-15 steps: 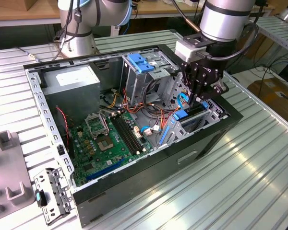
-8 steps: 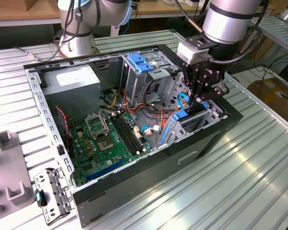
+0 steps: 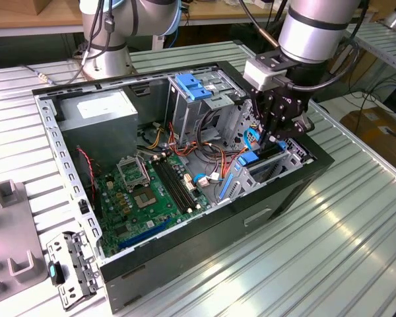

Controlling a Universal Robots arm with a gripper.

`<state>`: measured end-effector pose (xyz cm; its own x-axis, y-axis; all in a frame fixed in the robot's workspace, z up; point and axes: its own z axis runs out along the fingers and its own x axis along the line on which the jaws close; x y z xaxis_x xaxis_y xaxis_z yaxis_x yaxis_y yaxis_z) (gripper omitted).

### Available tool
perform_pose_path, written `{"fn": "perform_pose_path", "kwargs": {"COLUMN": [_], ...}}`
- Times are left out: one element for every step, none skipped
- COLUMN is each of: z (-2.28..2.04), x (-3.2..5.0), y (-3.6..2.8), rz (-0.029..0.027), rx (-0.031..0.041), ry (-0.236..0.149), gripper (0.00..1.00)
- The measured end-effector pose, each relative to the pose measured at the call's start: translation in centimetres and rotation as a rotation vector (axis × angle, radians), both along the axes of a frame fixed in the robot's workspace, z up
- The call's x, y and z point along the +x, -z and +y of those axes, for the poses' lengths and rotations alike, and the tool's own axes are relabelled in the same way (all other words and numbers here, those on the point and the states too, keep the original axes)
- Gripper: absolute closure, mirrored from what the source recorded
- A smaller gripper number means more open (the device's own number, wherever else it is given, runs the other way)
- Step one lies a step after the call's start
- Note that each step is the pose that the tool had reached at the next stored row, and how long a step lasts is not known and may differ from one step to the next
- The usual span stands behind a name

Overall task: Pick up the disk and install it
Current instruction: 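Insert the second disk wire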

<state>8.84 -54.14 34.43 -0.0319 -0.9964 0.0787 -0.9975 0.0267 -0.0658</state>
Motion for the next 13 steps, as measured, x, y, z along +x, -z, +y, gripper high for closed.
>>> {"fn": "perform_pose_path", "kwargs": {"z": [-0.06, -0.12, -0.19, -0.25, -0.29, -0.29, -0.30, -0.29, -0.29, -0.29, -0.30, -0.30, -0.30], "x": [0.00, 0.00, 0.00, -0.01, 0.00, 0.00, 0.00, 0.01, 0.04, 0.06, 0.08, 0.08, 0.08], "y": [0.15, 0.33, 0.53, 0.63, 0.68, 0.68, 0.70, 0.60, 0.20, -0.51, -0.76, -1.10, -1.24], "rz": [0.0000, 0.0003, 0.0009, 0.0010, 0.0010, 0.0010, 0.0010, 0.0004, 0.0003, 0.0005, 0.0005, 0.0006, 0.0005], "rx": [-0.0001, -0.0007, -0.0005, 0.0007, 0.0023, 0.0024, 0.0029, 0.0103, 0.0106, 0.0091, 0.0097, 0.0095, 0.0098], "ry": [0.000, 0.000, 0.000, 0.000, 0.000, 0.000, 0.000, 0.000, 0.000, 0.000, 0.000, 0.000, 0.000], "gripper": [0.84, 0.84, 0.84, 0.84, 0.84, 0.84, 0.84, 0.83, 0.76, 0.76, 0.76, 0.76, 0.76]}}
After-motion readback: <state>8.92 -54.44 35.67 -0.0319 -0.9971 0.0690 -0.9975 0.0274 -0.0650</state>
